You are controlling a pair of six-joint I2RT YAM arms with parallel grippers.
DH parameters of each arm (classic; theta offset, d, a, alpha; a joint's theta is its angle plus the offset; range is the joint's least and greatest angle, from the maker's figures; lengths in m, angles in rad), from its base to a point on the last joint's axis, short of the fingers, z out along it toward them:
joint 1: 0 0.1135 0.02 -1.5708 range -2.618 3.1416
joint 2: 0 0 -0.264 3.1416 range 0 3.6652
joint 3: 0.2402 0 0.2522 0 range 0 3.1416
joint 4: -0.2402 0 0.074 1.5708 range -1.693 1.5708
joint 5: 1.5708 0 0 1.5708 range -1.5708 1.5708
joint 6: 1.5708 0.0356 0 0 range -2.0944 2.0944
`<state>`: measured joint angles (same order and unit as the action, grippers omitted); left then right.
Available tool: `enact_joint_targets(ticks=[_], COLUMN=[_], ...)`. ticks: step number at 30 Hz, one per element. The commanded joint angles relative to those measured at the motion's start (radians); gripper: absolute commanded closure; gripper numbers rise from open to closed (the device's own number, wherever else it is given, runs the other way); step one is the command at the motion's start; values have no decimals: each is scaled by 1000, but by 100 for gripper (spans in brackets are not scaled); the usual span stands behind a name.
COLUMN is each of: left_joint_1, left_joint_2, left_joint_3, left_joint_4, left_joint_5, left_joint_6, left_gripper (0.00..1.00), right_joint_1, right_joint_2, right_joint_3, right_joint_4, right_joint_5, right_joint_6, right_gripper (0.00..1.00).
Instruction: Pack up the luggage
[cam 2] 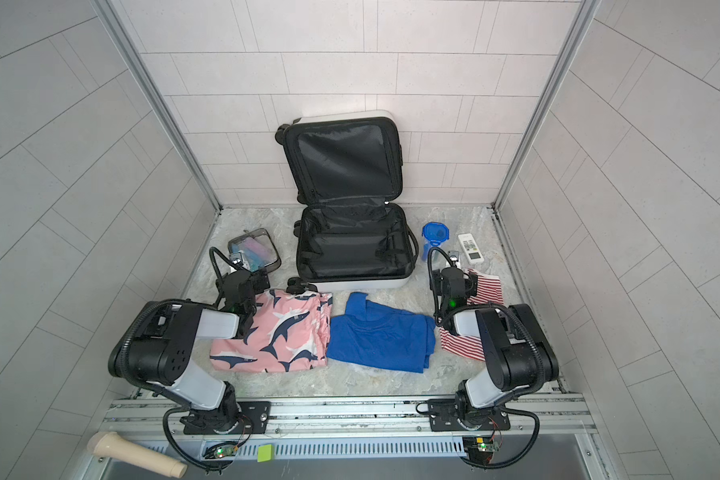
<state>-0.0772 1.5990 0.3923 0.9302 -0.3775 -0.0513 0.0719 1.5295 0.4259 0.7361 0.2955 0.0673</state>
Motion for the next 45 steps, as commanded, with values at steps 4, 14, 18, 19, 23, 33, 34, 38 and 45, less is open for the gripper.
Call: enact_joint_targets(ticks=[4,14,18,19,23,33,34,38,45], left_joint_1=[-5,-4,-5,-5,-9,-40,-40,-40,-40], left_joint_2=[-2,-9,-51,-72,-147,-494,-530,-615,-706], left_joint_3=[1,-6,14,25,45,163,198,341,421], left_joint_4=[19,26,-41,-84,-179,-506,-592,-934,-1259], left_joint_5=[-1,3,15,-2,-30,50,94,187,485], left_joint_6=[9,10,12,6,5,-107,-153,-332,-518], left_gripper=[0,0,0,0,0,0,0,0,9], right_joint_1=[5,6,6,6,6,4,4,-10,-72], right_joint_2=[-15,-19,-47,-68,-139,-374,-408,-498,-604], right_joint_3=[0,-4,0,0,23,133,155,293,393], right_joint_4=[4,8,-17,-35,-134,-533,-630,-992,-1318], right_joint_5=[13,14,23,35,79,118,141,110,-130], right_joint_6=[1,1,4,9,33,174,243,433,480], right_gripper=[1,0,0,0,0,0,0,1,11])
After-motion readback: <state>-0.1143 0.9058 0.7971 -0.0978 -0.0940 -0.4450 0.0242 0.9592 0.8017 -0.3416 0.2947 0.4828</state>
